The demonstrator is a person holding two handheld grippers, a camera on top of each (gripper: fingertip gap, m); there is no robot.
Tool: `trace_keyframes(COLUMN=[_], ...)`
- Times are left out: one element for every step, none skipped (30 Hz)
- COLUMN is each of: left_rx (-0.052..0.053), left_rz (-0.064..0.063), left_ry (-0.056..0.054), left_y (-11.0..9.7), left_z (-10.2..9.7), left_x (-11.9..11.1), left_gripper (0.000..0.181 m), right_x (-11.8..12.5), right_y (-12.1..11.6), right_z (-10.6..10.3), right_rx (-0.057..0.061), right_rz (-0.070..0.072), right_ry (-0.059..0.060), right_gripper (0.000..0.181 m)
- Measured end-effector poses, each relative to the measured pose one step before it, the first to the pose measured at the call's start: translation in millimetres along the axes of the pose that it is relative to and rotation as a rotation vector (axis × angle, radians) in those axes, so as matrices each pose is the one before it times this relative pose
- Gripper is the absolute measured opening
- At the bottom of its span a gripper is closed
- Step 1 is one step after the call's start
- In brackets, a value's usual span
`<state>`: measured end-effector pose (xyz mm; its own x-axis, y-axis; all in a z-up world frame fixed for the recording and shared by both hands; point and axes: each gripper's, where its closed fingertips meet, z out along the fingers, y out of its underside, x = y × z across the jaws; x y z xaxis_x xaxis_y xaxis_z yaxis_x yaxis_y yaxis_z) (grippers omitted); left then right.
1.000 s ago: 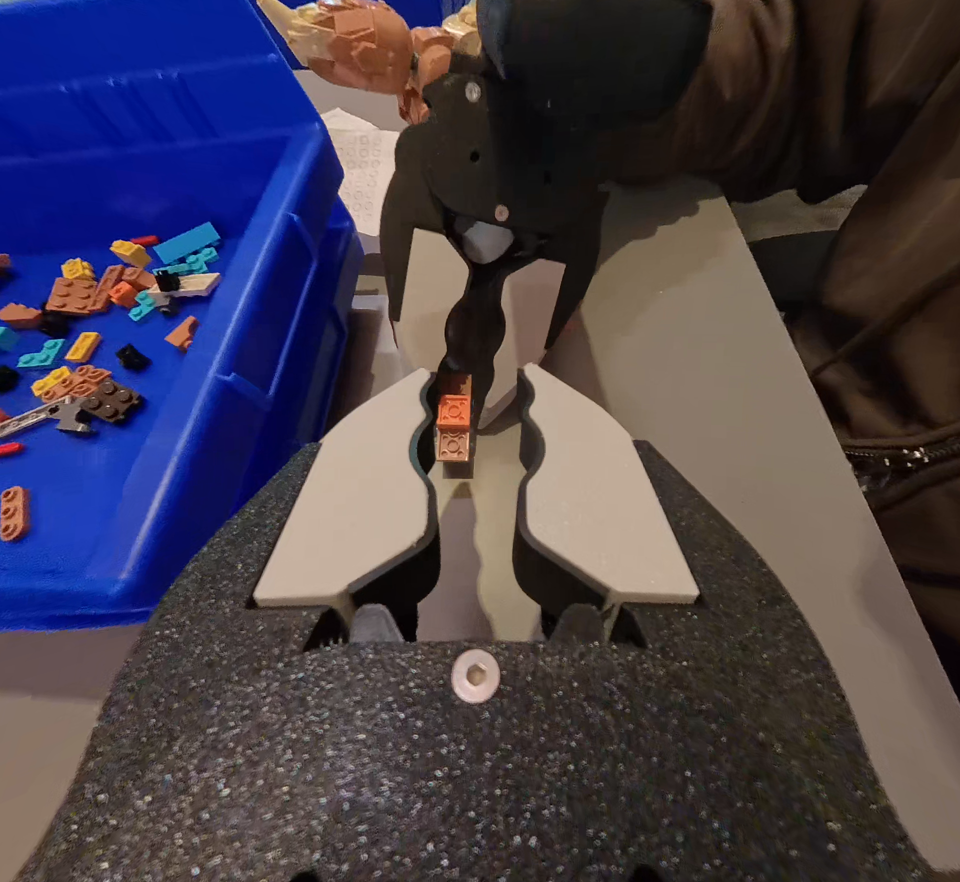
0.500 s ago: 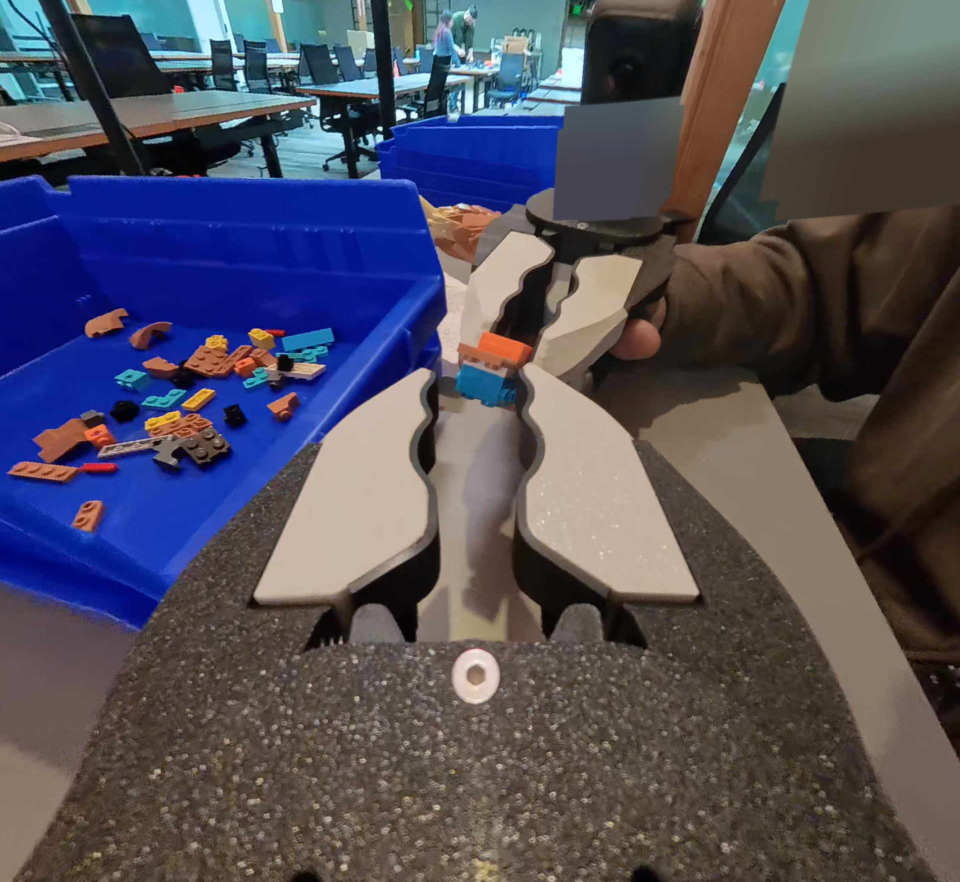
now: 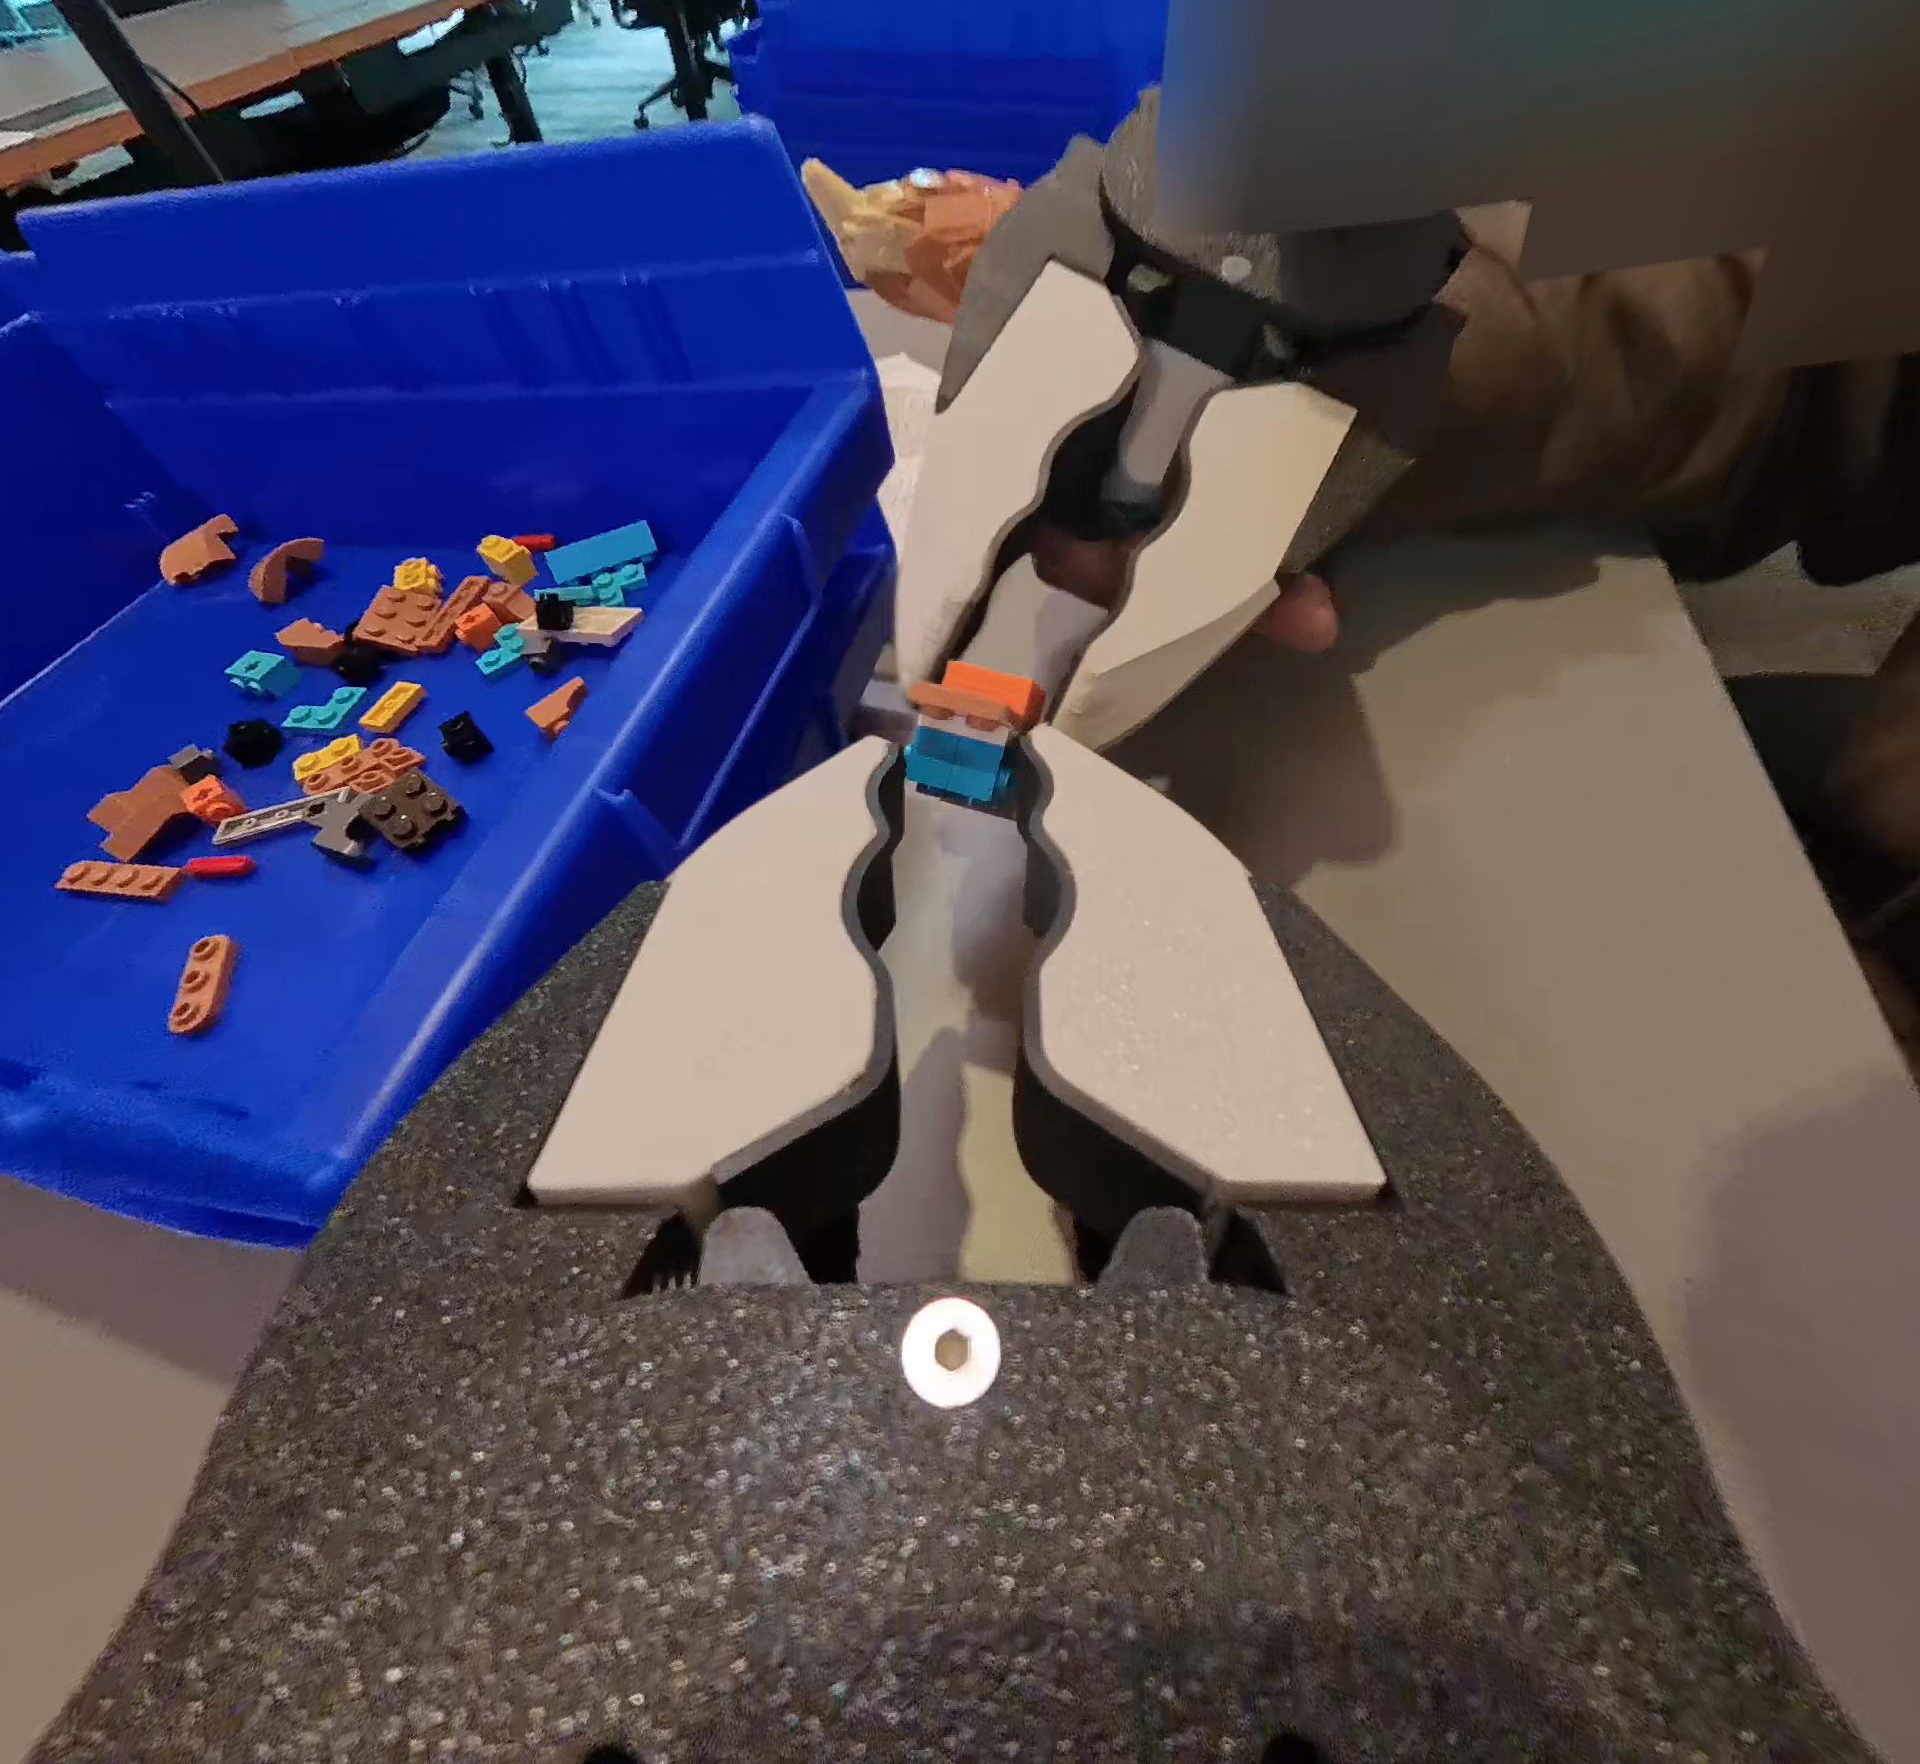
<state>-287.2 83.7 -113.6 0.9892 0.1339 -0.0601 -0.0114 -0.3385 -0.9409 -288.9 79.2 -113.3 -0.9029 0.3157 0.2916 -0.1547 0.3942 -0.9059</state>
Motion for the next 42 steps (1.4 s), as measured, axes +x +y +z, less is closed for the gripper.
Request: trace_keyframes(left_rx=[-0.0178, -0.0138, -0.0028, 0.0135, 0.0262, 0.0274, 0.0201, 0.0179, 0.0164, 0.0162, 0.02, 0.0209, 0.0136, 0.0098, 0.0105, 0.0134, 0.011, 0.0076, 0.0051, 0.0049, 0.0034, 0.0021, 0.0022, 0.0053, 0.0049, 0.0046, 0.0048, 0.0054, 0.0089, 0.0145, 0.0147, 0.0129, 0.0049, -0.0034, -0.0084, -0.0099, -0.0076, -0.0057, -0.0059, -0.004, -0.0119, -0.011], left_rz=[0.0127, 0.0066, -0.0012, -0.0088, -0.0201, -0.0356, -0.0427, -0.0411, -0.0375, -0.0351, -0.0306, -0.0215, -0.0131, -0.0066, -0.006, -0.0091, -0.011, -0.0126, -0.0106, -0.0077, -0.0028, 0.0024, 0.0058, 0.0058, 0.0043, 0.0025, -0.0005, -0.0024, -0.0033, -0.005, -0.005, -0.0051, -0.002, 0.0046, 0.0097, 0.0097, 0.0073, 0.007, 0.0089, 0.014, 0.011, 0.006], left_ry=[-0.0073, -0.0002, 0.0019, 0.0025, 0.0096, 0.0158, 0.0118, 0.0064, 0.0127, 0.0216, 0.0272, 0.0161, 0.0127, 0.0193, 0.0185, 0.0064, 0.0084, 0.0103, 0.0099, 0.0075, 0.0029, 0.0017, 0.0023, 0.0017, 0.0016, 0.0034, 0.0033, 0.0043, 0.0066, 0.0054, 0.0044, 0.0022, 0.001, -0.0021, -0.0009, 0.0029, -0.0003, -0.0019, -0.0083, -0.0068, -0.0002, -0.0014], left_y=[2.52, 2.16, 0.96, -0.94, -2.1, -2.19, -1.65, -1.47, -1.08, -1.13, -1.65, -1.73, -0.96, -0.47, -0.28, -0.75, -0.6, -0.49, -0.34, -0.39, -0.44, -0.26, -0.32, -0.82, -0.66, -0.57, -0.62, -0.63, -1.21, -2.08, -2.16, -1.86, -0.82, 0.56, 1.34, 1.49, 1.33, 1.12, 0.81, 0.29, 0.97, 0.69], left_z=[0.53, 0.47, 0.31, -0.06, -0.43, -0.55, -0.83, -0.88, -0.68, -0.25, -0.19, -0.04, 0.11, 0.34, 0.59, 0.4, 0.32, 0.13, 0.11, -0.03, -0.06, -0.05, 0.05, -0.14, -0.05, -0.17, -0.16, -0.22, -0.39, -0.61, -0.7, -0.72, -0.27, 0.38, 0.95, 1.35, 1.32, 0.95, 0.31, -0.16, -0.06, -0.02], left_x=[-0.57, 0.04, -0.08, -0.31, 0.11, 0.36, -0.82, -1.84, -0.8, 0.93, 2.22, 0.95, 0.91, 2.26, 2.55, 0.59, 0.5, 0.53, 0.59, 0.51, 0.17, 0.36, 0.74, 0.6, 0.44, 0.59, 0.37, 0.52, 0.73, 0.56, 0.34, 0.04, 0.04, 0.07, 0.62, 1.41, 0.71, 0.33, -0.73, -0.38, 0.33, -0.05], left_gripper=[0.02, 0.02, 0.02, 0.02, 0.021, 0.021, 0.022, 0.027, 0.031, 0.033, 0.032, 0.032, 0.03, 0.026, 0.021, 0.02, 0.02, 0.02, 0.02, 0.02, 0.021, 0.022, 0.022, 0.022, 0.022, 0.022, 0.023, 0.023, 0.023, 0.023, 0.023, 0.023, 0.023, 0.023, 0.023, 0.024, 0.025, 0.025, 0.021, 0.021, 0.021, 0.021], right_x=[-1.2, -0.69, -0.37, 0.39, 0.73, 0.48, 0.68, 1.0, 0.43, -0.95, -1.3, -0.45, -0.07, 0.26, 0.27, 0.19, -0.17, -0.34, -0.42, -0.5, -0.33, -0.48, -0.58, -0.71, -0.54, -0.49, -0.42, -0.39, -0.48, -0.51, -0.49, -0.39, -0.17, -0.25, -0.2, -0.39, -0.33, -0.76, -0.96, 0.11, -0.25, -0.42], right_y=[2.18, 2.17, 1.14, -0.22, -1.41, -2.12, -2.36, -2.68, -3.22, -3.43, -2.35, -1.67, -0.7, -0.17, -0.14, -0.44, -0.48, -0.47, -0.27, -0.31, -0.33, -0.41, -0.45, -0.72, -0.87, -0.76, -0.68, -0.42, -0.39, -0.03, -0.03, 0.35, 0.09, 0.16, 0.66, 1.22, 1.1, 0.32, 0.18, 0.45, 0.6, 0.52], right_z=[0.74, 0.83, 0.58, -0.05, -0.51, -0.78, -0.98, -1.13, -1.04, -0.77, -0.23, -0.22, -0.09, -0.01, -0.19, -0.47, -0.35, -0.26, -0.19, -0.03, -0.08, -0.1, -0.18, -0.3, -0.28, -0.22, -0.06, -0.1, -0.06, -0.04, 0.23, 0.31, 0.18, 0.32, 0.43, 0.59, 0.74, 0.55, 0.53, 0.23, 0.11, 0.03], right_rx=[-0.0135, -0.0129, -0.0057, 0.0051, 0.0145, 0.0197, 0.0221, 0.0252, 0.0272, 0.0276, 0.0207, 0.0157, 0.0076, 0.0027, 0.0017, 0.0037, 0.004, 0.003, 0.002, 0.0028, 0.003, 0.0027, 0.0023, 0.0038, 0.0051, 0.005, 0.0041, 0.0036, 0.0024, 0.0002, -0.0009, -0.0025, -0.0002, -0.0018, -0.0054, -0.0088, -0.0072, -0.0021, -0.0017, -0.0036, -0.0048, -0.0052], right_rz=[-0.0075, -0.0047, -0.0002, 0.0095, 0.023, 0.0314, 0.0318, 0.03, 0.0279, 0.0257, 0.0212, 0.0139, 0.0092, 0.0051, 0.0017, 0.0015, 0.004, 0.0064, 0.0071, 0.0051, 0.0031, 0.0012, 0.0003, 0.0005, 0.0017, 0.0027, 0.0031, 0.0025, 0.0003, -0.001, -0.0017, -0.003, -0.0031, -0.0036, -0.0064, -0.009, -0.0082, -0.0039, -0.0022, -0.0041, -0.0068, -0.0106], right_ry=[-0.0061, -0.003, -0.0025, -0.0011, -0.0042, -0.0102, -0.0092, -0.006, -0.0075, -0.0133, -0.0127, -0.0058, -0.0019, 0.0002, 0.0006, -0.0004, -0.004, -0.0059, -0.0066, -0.0057, -0.0039, -0.0037, -0.0043, -0.0048, -0.0038, -0.0044, -0.0039, -0.0032, -0.0032, -0.003, -0.0017, -0.0004, 0.0006, 0.001, 0.0014, 0.0025, 0.0028, -0.0009, -0.0033, 0.0028, -0.0007, -0.0003], right_gripper=[0.019, 0.019, 0.018, 0.018, 0.018, 0.018, 0.018, 0.018, 0.018, 0.018, 0.018, 0.018, 0.018, 0.018, 0.018, 0.018, 0.018, 0.018, 0.018, 0.018, 0.018, 0.018, 0.018, 0.018, 0.018, 0.018, 0.018, 0.018, 0.018, 0.018, 0.018, 0.018, 0.018, 0.018, 0.018, 0.018, 0.018, 0.018, 0.018, 0.018, 0.018, 0.018])
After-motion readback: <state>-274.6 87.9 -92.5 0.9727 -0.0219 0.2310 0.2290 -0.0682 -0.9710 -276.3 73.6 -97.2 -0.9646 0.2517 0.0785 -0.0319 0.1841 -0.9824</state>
